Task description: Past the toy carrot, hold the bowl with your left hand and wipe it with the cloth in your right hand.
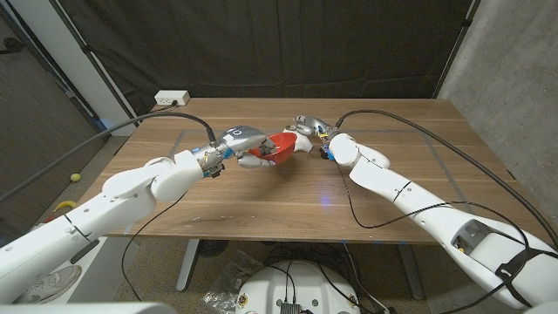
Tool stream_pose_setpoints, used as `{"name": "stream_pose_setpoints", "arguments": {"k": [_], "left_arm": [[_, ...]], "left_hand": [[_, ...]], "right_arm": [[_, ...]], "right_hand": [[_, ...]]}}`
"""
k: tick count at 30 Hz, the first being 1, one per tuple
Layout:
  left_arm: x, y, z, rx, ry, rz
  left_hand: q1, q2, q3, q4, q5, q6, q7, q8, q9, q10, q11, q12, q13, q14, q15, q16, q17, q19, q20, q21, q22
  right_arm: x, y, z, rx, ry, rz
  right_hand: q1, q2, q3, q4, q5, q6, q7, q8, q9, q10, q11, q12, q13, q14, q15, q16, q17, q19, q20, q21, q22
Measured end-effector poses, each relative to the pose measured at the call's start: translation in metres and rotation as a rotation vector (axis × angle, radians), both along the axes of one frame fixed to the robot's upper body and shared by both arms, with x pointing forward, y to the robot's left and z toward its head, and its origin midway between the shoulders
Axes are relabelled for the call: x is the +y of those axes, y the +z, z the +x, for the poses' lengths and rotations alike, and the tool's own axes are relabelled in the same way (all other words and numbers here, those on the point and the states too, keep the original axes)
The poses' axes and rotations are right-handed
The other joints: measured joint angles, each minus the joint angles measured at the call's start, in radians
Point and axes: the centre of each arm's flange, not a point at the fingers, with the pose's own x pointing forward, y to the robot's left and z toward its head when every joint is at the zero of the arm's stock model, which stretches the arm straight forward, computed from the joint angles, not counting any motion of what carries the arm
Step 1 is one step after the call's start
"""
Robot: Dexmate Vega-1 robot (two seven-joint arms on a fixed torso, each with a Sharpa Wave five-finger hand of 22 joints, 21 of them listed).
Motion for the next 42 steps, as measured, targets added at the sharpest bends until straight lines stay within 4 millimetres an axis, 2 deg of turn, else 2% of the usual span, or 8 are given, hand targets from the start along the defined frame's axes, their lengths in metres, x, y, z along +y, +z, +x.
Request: {"name": "stream_pose_setpoints", "arguments": {"k": [5, 6, 8, 12, 20, 23, 29, 42], "left_arm": [[0.0, 0.003, -0.004, 0.001, -0.002, 0.011], [0.0, 0.001, -0.002, 0.036, 0.002, 0.016], [0.0, 0.001, -0.004, 0.033, 0.001, 0.019], [0.0, -0.001, -0.004, 0.067, 0.004, 0.029], [0.0, -0.002, -0.006, 0.083, 0.005, 0.038], [0.0, -0.002, -0.007, 0.082, 0.006, 0.04], [0.001, -0.002, -0.008, 0.086, 0.006, 0.044], [0.002, -0.001, -0.008, 0.087, 0.009, 0.044]], "left_hand": [[0.0, 0.0, 0.0, 0.0, 0.008, 0.0, 0.0, 0.0, 0.002, 0.0, 0.0, 0.0, 0.008, 0.0, 0.0, 0.0, 0.008, 0.0, 0.0, 0.008, 0.0], [0.0, 0.0, 0.0, 0.0, 0.008, 0.0, 0.0, 0.0, 0.003, 0.0, 0.0, 0.0, 0.009, 0.0, 0.0, 0.0, 0.012, 0.0, 0.0, 0.008, 0.0], [0.0, 0.0, 0.0, 0.0, 0.008, -0.003, 0.003, 0.0, 0.004, 0.0, 0.0, 0.0, 0.014, 0.0, 0.0, 0.0, 0.013, 0.0, 0.0, 0.008, 0.0], [0.0, 0.0, 0.0, 0.0, 0.014, -0.003, 0.004, 0.0, 0.005, -0.002, 0.002, 0.004, 0.018, 0.0, 0.0, -0.001, 0.019, 0.0, 0.0, 0.008, 0.0], [0.0, 0.0, -0.003, 0.005, 0.021, -0.004, 0.004, 0.007, 0.01, -0.002, 0.002, 0.004, 0.032, 0.0, 0.0, -0.001, 0.031, -0.008, 0.0, 0.015, 0.0], [0.0, 0.0, -0.002, 0.006, 0.022, -0.005, 0.005, 0.007, 0.01, -0.007, 0.0, 0.004, 0.037, 0.0, 0.0, -0.003, 0.036, -0.008, 0.0, 0.015, 0.0], [0.0, 0.0, -0.005, 0.009, 0.022, -0.005, 0.006, 0.007, 0.012, -0.009, 0.002, 0.004, 0.043, 0.0, 0.0, -0.002, 0.042, -0.008, 0.0, 0.022, 0.0], [0.0, 0.0, -0.006, 0.011, 0.032, -0.007, 0.007, 0.007, 0.015, -0.011, 0.003, 0.004, 0.047, -0.002, 0.002, -0.002, 0.056, -0.013, -0.005, 0.023, 0.0]], "right_arm": [[-0.001, 0.002, 0.002, -0.03, -0.045, -0.053], [0.013, 0.002, 0.002, -0.035, -0.038, -0.079], [0.01, 0.003, 0.003, -0.05, -0.064, -0.097], [0.028, 0.004, 0.005, -0.082, -0.095, -0.166], [0.039, 0.005, 0.008, -0.121, -0.184, -0.271], [0.034, 0.006, 0.01, -0.123, -0.218, -0.292], [0.046, 0.005, 0.013, -0.123, -0.285, -0.394], [0.063, 0.001, 0.021, -0.105, -0.423, -0.596]], "right_hand": [[0.014, -0.006, -0.009, -0.002, 0.007, 0.006, 0.005, 0.005, 0.0, 0.012, 0.0, 0.004, 0.0, 0.035, -0.015, 0.008, 0.001, 0.031, -0.003, 0.015, 0.003], [0.014, -0.006, -0.009, -0.002, 0.007, 0.009, 0.002, 0.005, 0.0, 0.014, -0.002, 0.004, 0.0, 0.035, -0.015, 0.008, 0.001, 0.031, -0.003, 0.015, 0.003], [0.014, -0.006, -0.009, -0.002, 0.007, 0.015, 0.007, 0.005, 0.0, 0.015, -0.003, 0.004, 0.0, 0.035, -0.015, 0.008, 0.001, 0.031, -0.003, 0.015, 0.003], [0.019, -0.012, -0.015, -0.001, 0.007, 0.015, 0.007, 0.005, 0.0, 0.015, -0.003, 0.004, 0.0, 0.035, -0.015, 0.008, 0.001, 0.031, -0.003, 0.015, 0.003], [-0.002, -0.01, -0.045, 0.028, 0.007, 0.015, 0.007, 0.005, 0.005, 0.005, 0.007, 0.004, 0.0, 0.018, -0.016, 0.008, 0.011, 0.042, -0.014, 0.023, 0.007], [-0.019, -0.015, -0.056, 0.039, 0.007, 0.015, 0.007, 0.005, 0.005, 0.0, 0.011, 0.0, 0.0, 0.015, -0.013, 0.008, 0.015, 0.045, -0.017, 0.025, 0.007], [-0.042, -0.03, -0.07, 0.054, 0.007, 0.012, 0.005, 0.005, 0.005, -0.007, 0.011, 0.0, 0.0, 0.016, -0.014, 0.008, 0.015, 0.065, -0.023, 0.039, 0.012], [-0.061, -0.049, -0.097, 0.053, 0.011, 0.009, 0.001, 0.005, 0.005, -0.036, 0.004, -0.008, 0.0, 0.018, -0.027, 0.008, 0.015, 0.068, -0.026, 0.04, 0.016]]}}
